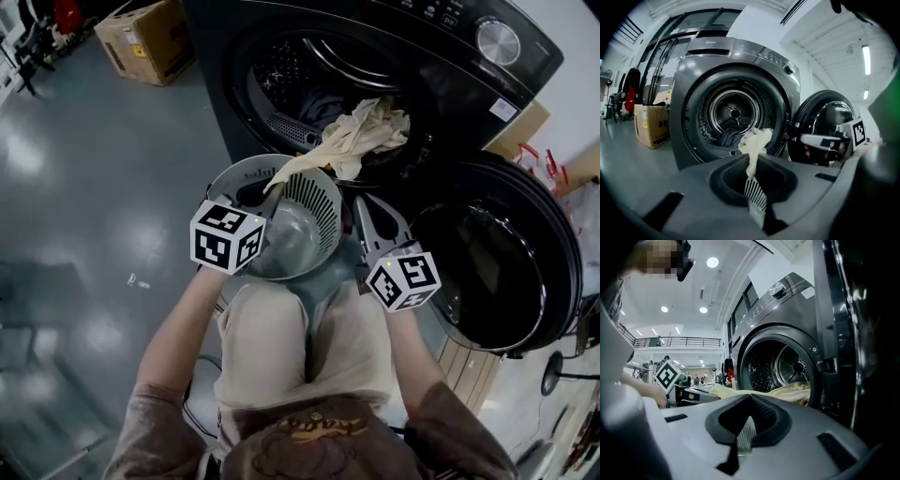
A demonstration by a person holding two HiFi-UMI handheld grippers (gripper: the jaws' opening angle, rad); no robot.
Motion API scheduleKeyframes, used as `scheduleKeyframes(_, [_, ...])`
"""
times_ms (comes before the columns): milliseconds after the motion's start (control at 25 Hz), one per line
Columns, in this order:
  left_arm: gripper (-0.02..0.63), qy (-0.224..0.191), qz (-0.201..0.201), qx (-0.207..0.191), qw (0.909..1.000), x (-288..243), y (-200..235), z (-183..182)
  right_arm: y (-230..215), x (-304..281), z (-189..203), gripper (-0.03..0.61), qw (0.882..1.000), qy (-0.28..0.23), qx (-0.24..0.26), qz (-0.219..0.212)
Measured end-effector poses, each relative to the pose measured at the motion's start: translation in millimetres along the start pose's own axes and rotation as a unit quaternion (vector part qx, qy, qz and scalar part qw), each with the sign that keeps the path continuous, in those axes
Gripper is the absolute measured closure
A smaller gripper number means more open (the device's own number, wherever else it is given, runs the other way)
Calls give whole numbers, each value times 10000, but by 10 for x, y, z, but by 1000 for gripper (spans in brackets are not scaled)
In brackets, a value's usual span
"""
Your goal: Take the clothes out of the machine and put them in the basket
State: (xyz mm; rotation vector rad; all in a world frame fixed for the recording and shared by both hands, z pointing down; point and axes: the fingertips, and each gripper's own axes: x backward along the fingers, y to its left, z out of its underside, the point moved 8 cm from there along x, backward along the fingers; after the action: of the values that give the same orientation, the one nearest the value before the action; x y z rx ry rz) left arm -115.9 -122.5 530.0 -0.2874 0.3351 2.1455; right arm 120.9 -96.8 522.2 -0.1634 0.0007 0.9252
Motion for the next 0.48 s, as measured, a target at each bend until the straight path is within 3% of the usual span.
scheduleKeyframes(400, [578,-95,-256,311,9991,399,45,136,111,-106,11,581,9997,-37,-60,-221])
scheduleKeyframes(480, [496,-175,-270,263,9991,372,33,123,116,-99,6,581,9997,-47,-68,-223])
